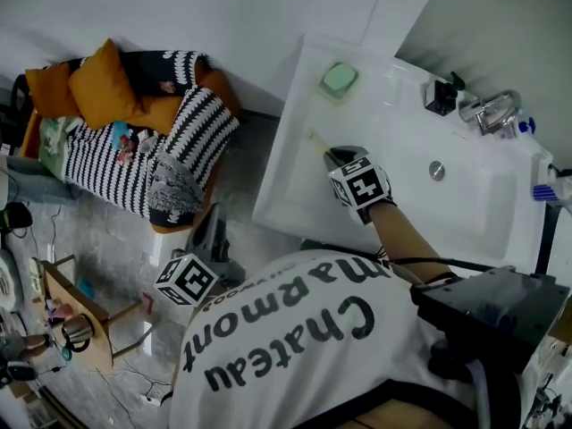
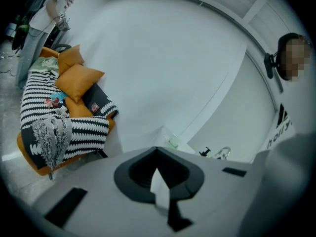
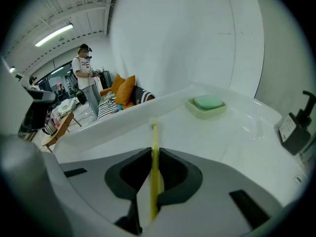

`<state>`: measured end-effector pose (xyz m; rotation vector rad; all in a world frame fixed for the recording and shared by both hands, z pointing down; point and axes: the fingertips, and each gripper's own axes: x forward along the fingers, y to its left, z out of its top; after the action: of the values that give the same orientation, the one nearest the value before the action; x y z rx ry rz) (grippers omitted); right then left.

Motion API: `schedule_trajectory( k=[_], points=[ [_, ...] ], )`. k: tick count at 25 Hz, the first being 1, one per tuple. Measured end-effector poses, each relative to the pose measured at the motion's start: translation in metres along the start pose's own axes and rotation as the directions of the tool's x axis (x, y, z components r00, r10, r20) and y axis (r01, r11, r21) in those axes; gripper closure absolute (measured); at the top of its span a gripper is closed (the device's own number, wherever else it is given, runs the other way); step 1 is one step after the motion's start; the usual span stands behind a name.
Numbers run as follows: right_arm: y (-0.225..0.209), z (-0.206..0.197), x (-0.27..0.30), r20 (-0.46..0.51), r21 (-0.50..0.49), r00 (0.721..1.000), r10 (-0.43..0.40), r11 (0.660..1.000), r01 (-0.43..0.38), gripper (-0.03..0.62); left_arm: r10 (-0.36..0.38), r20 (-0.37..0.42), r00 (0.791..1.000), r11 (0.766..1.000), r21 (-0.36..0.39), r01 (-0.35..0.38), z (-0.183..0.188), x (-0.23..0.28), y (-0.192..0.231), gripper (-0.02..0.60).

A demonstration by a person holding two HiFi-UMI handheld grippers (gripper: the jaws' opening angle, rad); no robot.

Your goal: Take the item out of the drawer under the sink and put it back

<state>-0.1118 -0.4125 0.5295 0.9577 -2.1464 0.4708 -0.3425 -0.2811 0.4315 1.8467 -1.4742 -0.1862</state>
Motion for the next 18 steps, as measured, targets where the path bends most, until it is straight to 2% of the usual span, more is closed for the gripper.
schedule_trajectory(
  k=[18],
  points=[
    [0.002,-0.001,0.0,-0.013,-0.006,1.0,-0.024,1.0,0.024,0.539,0.031,0.047,0.998,1.0,0.002,-0.031,0.002,-0.026,0.005,0.574]
  ],
)
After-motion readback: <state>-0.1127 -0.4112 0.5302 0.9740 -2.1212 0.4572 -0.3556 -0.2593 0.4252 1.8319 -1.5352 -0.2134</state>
